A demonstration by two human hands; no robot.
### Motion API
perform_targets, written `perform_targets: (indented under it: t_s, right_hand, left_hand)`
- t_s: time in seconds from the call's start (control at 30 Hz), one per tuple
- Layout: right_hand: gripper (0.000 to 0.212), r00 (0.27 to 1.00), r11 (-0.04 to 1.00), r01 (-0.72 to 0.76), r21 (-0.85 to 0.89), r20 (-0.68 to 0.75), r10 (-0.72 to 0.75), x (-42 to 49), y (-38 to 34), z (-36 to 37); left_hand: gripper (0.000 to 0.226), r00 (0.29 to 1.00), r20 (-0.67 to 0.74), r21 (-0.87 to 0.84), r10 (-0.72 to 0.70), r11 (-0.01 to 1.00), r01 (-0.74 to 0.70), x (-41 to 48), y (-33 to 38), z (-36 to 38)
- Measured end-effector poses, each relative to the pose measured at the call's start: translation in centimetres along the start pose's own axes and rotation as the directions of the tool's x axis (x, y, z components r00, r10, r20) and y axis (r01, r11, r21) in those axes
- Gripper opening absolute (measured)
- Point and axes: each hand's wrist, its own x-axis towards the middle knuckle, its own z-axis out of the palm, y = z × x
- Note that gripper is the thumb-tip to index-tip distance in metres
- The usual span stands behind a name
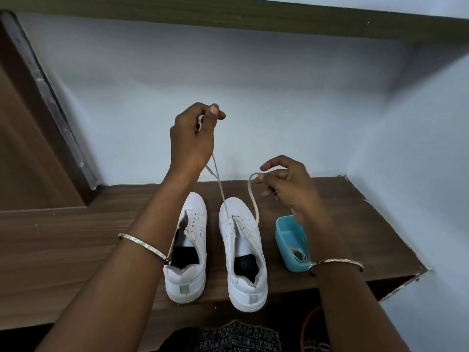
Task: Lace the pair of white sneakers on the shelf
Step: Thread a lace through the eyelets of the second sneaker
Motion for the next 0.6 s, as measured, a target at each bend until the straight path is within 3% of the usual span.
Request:
perform_targets:
  t_s: [0.13, 0.23, 0.3, 0.4, 0.5, 0.6]
  right_hand:
    - [0.015, 0.998, 0.996, 0.064, 0.068, 0.017, -0.065, -0.8, -1.6, 2.4]
    - [0.010, 0.993, 0.993, 0.116, 0.022, 0.010, -0.116, -0.7, -2.3, 2.9]
    - [0.007, 0.991, 0.990, 0.137, -0.039, -0.008, -0.137, -0.5, -1.8, 2.8]
    - [0.006, 0.996, 0.994, 0.091, -0.053, -0.009, -0.091, -0.5, -0.4, 2.5]
    - [0.020, 0.997, 1.000, 0.018, -0.017, 0.079, -0.017, -0.5, 1.1, 2.6]
    - [0.023, 0.991, 0.999, -0.020, 0.045, 0.131, 0.014, -0.5, 2.3, 2.6]
  left_hand:
    - [0.012, 0.971, 0.209, -0.180, -0.119, 0.971, 0.158, -0.9, -0.4, 0.8]
    - [0.021, 0.858, 0.404, 0.063, -0.316, 0.946, 0.319, -2.7, -2.2, 1.2]
    - [0.036, 0.809, 0.435, 0.208, -0.395, 0.918, 0.337, -3.7, -3.3, 1.3]
    - [0.041, 0.798, 0.459, 0.330, -0.391, 0.909, 0.255, -4.6, -4.8, 1.2]
    - [0.036, 0.715, 0.581, 0.252, -0.388, 0.922, 0.295, -5.7, -6.0, 1.7]
    - [0.027, 0.750, 0.563, 0.127, -0.348, 0.933, 0.337, -6.5, -7.0, 2.2]
